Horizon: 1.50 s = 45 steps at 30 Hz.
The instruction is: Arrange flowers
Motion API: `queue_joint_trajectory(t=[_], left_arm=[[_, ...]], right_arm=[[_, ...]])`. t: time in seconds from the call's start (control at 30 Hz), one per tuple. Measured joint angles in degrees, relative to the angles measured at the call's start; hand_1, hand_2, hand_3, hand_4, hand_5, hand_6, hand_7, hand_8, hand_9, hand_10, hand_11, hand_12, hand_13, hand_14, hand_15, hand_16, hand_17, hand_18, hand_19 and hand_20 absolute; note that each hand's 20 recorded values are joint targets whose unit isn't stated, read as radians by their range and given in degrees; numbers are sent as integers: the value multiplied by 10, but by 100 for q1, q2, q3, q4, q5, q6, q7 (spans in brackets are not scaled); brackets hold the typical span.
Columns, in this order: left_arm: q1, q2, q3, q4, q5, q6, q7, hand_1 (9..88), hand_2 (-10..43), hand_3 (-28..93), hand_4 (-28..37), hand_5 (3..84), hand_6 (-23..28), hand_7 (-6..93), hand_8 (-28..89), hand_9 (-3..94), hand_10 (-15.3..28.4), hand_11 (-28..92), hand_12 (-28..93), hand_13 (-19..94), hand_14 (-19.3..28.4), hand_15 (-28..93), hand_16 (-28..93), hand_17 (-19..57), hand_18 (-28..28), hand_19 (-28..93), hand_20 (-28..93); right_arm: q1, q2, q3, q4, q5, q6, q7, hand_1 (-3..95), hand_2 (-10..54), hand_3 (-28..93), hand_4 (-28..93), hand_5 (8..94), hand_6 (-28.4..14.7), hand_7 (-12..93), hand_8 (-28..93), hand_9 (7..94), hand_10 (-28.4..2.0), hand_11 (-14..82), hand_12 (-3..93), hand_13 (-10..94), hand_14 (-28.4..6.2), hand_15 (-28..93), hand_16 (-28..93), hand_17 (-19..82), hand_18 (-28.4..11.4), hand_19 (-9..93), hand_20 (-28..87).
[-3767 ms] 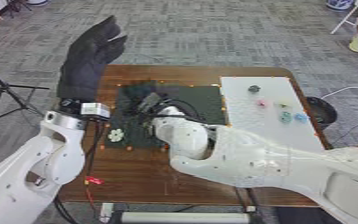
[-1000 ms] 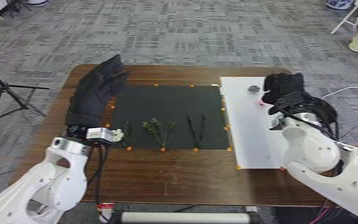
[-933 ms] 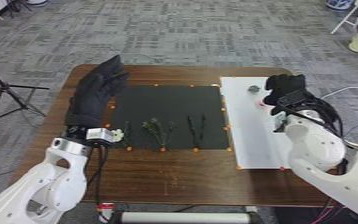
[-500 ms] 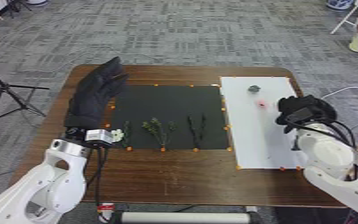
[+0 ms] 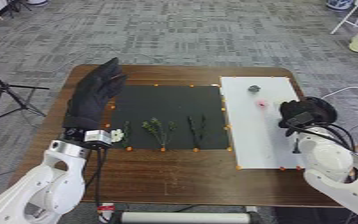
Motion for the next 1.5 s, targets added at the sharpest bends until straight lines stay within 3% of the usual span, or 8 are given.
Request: queue_joint_trajectory(t=[0.1, 0.27, 0.5, 0.7, 0.93, 1.13, 1.5], left_arm=[[7, -1, -14, -1, -3, 2, 0, 251, -11, 671, -246, 332, 33, 153, -70, 250, 120, 194, 195, 206, 144, 265, 64, -95, 199, 379, 125], [9, -5, -20, -2, -3, 10, 0, 251, -11, 672, -246, 331, 33, 153, -70, 250, 120, 193, 195, 205, 144, 266, 63, -95, 199, 378, 124], [-108, 10, 71, 20, -5, 8, 0, 250, -11, 673, -245, 332, 33, 153, -70, 250, 120, 194, 195, 206, 144, 266, 63, -95, 199, 378, 125], [-431, 70, 298, 86, -5, -1, 22, 251, -11, 672, -246, 332, 33, 154, -70, 250, 120, 195, 196, 206, 144, 266, 62, -95, 199, 378, 124], [-1062, 138, 764, 272, -8, -14, 131, 251, -10, 671, -246, 331, 33, 153, -69, 250, 120, 194, 195, 207, 143, 266, 62, -95, 200, 377, 124], [-1289, 147, 778, 281, -10, -26, 237, 250, -11, 673, -245, 332, 33, 153, -69, 250, 119, 195, 196, 207, 143, 267, 63, -95, 200, 376, 124], [-1354, 205, 842, 251, -14, -23, 342, 250, -11, 674, -248, 333, 34, 152, -69, 251, 119, 194, 196, 207, 144, 268, 64, -95, 200, 377, 124]], right_arm=[[67, -36, -192, 61, -60, 408, -14, 467, -95, 840, -258, 692, 27, 526, 72, 790, -68, 276, 544, 624, -78, 791, 384, 296, -198, 860, 578], [173, -133, -271, 61, -111, 545, -100, 450, -95, 853, -208, 703, 17, 520, 77, 794, -69, 279, 547, 633, -78, 784, 409, 301, -199, 866, 579], [1550, -467, -1706, 79, -11, 1192, -295, 451, -95, 851, -203, 705, 16, 520, 80, 799, -67, 283, 550, 638, -75, 783, 419, 305, -200, 872, 579], [2584, -1377, -2373, 319, 133, 1270, -640, 452, -95, 851, -208, 707, 17, 520, 82, 800, -64, 285, 550, 641, -74, 783, 422, 308, -199, 875, 579], [3383, -2836, -2976, 1258, 309, 1305, -901, 454, -95, 851, -215, 707, 18, 521, 82, 799, -62, 287, 549, 643, -75, 786, 419, 310, -200, 877, 579], [3585, -3937, -3301, 2165, 570, 1309, -1009, 457, -95, 852, -223, 706, 19, 523, 79, 799, -61, 288, 550, 643, -74, 787, 416, 309, -198, 877, 579], [3560, -4911, -3684, 2143, 586, 1323, -1093, 468, -95, 845, -247, 708, 21, 522, 60, 800, -61, 288, 545, 645, -75, 791, 406, 310, -199, 878, 578]])
